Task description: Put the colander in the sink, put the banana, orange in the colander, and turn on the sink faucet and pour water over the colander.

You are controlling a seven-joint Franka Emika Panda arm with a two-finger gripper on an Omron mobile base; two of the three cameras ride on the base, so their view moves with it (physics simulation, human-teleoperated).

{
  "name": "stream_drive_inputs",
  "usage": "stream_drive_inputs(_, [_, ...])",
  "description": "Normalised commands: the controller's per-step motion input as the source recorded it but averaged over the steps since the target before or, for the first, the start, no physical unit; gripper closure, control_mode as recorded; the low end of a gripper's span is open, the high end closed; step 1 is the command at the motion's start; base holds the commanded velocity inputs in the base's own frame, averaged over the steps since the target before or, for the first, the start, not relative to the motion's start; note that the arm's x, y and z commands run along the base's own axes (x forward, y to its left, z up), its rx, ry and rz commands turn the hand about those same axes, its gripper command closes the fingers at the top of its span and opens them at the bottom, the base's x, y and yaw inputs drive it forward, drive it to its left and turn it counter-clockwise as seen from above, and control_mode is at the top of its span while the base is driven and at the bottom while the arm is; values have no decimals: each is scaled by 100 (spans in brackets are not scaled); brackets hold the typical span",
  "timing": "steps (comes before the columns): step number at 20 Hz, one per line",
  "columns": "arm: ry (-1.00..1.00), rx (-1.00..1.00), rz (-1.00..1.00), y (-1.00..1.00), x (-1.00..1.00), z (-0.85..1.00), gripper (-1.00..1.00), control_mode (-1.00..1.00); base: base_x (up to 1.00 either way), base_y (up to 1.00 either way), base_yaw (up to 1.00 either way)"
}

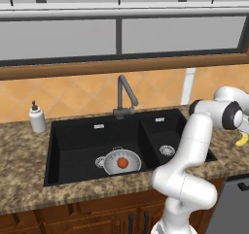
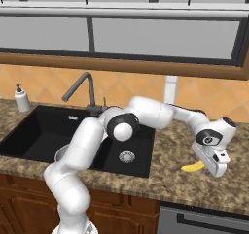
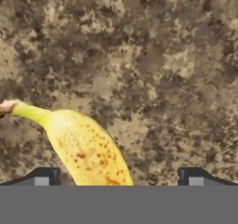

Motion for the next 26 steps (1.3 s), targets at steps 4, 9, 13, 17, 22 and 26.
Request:
stream_drive_inputs(4, [0,-2,0,9,0,-28,-100,-100,0,0,0])
stream_drive_inputs(9, [0,-14,0,14,0,-27,100,-100,0,0,0])
stream_drive_inputs(13, [0,-25,4,30,0,-19,100,-100,0,0,0])
stream_drive_inputs(17, [0,-5,12,28,-17,5,100,-100,0,0,0])
stream_drive_inputs(22, [1,0,12,26,-53,30,100,-100,0,0,0])
stream_drive_inputs(26, [0,0,13,30,-56,53,100,-100,0,0,0])
